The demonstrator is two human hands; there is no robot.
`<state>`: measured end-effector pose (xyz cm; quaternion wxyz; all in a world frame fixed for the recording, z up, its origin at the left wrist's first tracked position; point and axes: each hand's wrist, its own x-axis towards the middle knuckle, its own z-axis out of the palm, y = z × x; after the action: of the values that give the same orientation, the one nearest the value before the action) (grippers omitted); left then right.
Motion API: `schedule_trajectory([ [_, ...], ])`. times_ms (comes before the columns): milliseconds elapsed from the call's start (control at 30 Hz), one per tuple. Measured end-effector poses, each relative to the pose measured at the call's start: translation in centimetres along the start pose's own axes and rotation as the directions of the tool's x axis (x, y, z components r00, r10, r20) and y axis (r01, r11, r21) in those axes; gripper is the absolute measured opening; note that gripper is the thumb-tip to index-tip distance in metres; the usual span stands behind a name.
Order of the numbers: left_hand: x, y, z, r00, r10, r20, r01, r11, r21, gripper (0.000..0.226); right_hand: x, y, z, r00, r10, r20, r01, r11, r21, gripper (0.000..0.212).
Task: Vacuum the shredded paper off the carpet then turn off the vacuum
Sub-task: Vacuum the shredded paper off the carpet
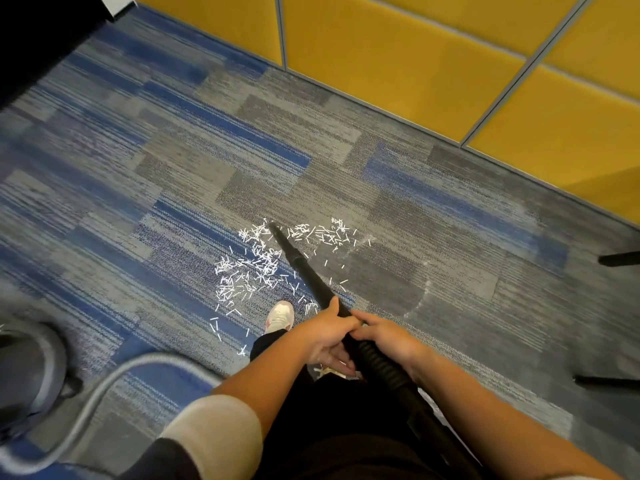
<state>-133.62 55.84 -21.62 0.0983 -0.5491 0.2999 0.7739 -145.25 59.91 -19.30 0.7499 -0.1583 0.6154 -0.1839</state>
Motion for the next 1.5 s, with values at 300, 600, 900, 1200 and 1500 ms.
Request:
schedule_trajectory([
  [300, -0.4, -0.7, -0.2, 1.000, 0.025, -0.018, -0.026, 0.998, -0.050, 0.077, 0.3, -0.1, 0.4, 1.000, 0.016, 0.021, -0.015, 1.000, -0.025, 0.035],
  [600, 0.5, 0.2, 0.4, 0.999, 0.034, 0.002, -0.033, 0.998, -0.046, 0.080, 0.6, 0.0, -0.5, 0.996, 0.007, -0.094, -0.012, 0.999, -0.051, 0.055],
  [900, 0.9, 0.4, 0.3, 1.000, 0.006, 0.011, -0.005, 0.999, -0.047, 0.079, 1.1, -0.1, -0.8, 0.995, 0.023, -0.100, -0.028, 0.999, -0.041, 0.054],
  [1200, 0.8, 1.1, 0.4, 0.999, 0.029, 0.020, -0.027, 0.997, -0.073, 0.072, 1.6, -0.3, -1.5, 0.995, 0.033, -0.096, -0.034, 0.999, -0.007, 0.055],
  [1500, 0.1, -0.3, -1.0, 0.999, 0.023, -0.045, -0.028, 0.992, -0.123, 0.071, 3.0, -0.3, 0.0, 0.998, 0.045, 0.031, -0.045, 0.999, -0.021, 0.042],
])
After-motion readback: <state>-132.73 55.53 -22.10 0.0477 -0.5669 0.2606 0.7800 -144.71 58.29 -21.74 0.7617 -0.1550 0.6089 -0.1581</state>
